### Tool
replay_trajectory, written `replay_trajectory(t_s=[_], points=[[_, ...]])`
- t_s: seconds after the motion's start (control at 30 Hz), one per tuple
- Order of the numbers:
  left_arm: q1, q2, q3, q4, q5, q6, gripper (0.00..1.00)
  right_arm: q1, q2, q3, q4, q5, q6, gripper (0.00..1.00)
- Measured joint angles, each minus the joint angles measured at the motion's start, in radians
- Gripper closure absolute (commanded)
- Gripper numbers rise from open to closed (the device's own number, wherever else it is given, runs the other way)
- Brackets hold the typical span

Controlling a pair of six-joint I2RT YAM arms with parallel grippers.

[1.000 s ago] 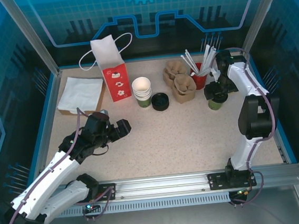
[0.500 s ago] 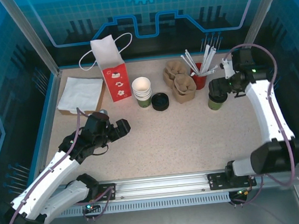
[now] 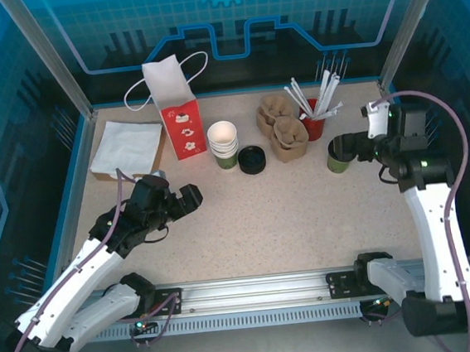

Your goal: Pack the takeout coffee

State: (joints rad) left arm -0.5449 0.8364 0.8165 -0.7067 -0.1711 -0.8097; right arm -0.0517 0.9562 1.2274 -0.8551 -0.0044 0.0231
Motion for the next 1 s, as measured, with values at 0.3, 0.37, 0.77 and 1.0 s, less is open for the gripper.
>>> replay_trajectory(t_s=[0.3, 0.37, 0.77, 1.0], points=[[0.000, -0.013, 0.002, -0.002, -0.016, 0.000, 0.01, -0.002, -0.079, -0.097, 0.074, -0.056, 0.060, 0.00], [0.000, -0.013, 0.008, -0.007, -0.018, 0.000, 0.01, -0.002, -0.080, -0.107, 0.083, -0.092, 0.080, 0.00], [0.124, 0.032, 0.240, -0.109, -0.026, 0.051, 0.02, -0.003, -0.074, -0.166, 0.143, -0.274, 0.203, 0.00], [0.292, 0.206, 0.520, -0.185, 0.005, 0.136, 0.08, -0.002, -0.061, -0.167, 0.146, -0.296, 0.221, 0.00]])
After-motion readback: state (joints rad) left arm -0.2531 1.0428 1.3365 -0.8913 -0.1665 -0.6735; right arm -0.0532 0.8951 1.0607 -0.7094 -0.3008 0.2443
